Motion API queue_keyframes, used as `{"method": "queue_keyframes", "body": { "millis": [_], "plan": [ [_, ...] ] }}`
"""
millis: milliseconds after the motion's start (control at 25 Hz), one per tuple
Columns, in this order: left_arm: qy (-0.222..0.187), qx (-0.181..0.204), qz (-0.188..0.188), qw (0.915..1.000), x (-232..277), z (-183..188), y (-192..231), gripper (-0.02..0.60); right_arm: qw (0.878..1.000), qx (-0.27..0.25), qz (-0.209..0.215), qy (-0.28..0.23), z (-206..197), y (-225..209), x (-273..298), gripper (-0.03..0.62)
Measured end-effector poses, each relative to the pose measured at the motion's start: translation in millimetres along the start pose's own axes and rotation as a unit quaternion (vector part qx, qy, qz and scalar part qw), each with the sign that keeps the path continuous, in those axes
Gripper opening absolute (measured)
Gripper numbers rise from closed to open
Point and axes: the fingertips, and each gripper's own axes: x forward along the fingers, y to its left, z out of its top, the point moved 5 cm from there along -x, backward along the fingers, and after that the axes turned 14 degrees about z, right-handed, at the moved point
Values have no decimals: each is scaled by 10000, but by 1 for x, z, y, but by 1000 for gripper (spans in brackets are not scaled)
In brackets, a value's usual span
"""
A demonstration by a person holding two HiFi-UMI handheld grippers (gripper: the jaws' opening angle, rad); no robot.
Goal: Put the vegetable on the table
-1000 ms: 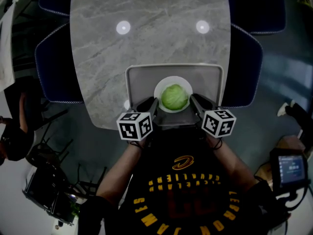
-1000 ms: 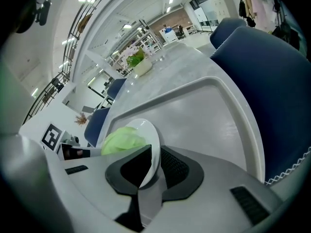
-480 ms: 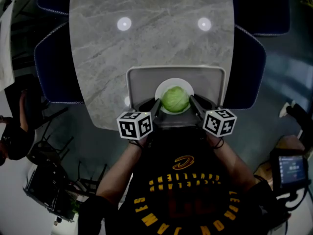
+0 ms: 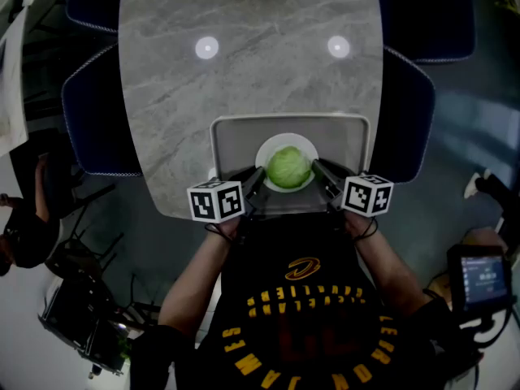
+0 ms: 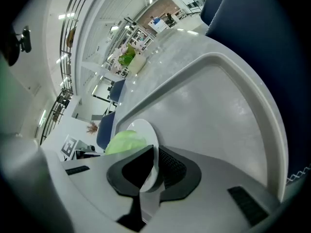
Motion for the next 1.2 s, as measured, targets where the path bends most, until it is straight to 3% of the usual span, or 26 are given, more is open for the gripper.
{"method": "queue_keyframes", "body": {
  "millis": [240,760,1200],
  "plan": [
    [197,-210,31,9996,1,0,1,40,9999,166,27,8,-1,-1,1,40],
    [347,-233,-15,9991,-2,14,-2,37,9982,570,108,-133,-1,0,0,40],
    [86,-250,-122,9996,-10,30,-5,37,9993,233,144,-248,20,13,3,38]
  ]
}}
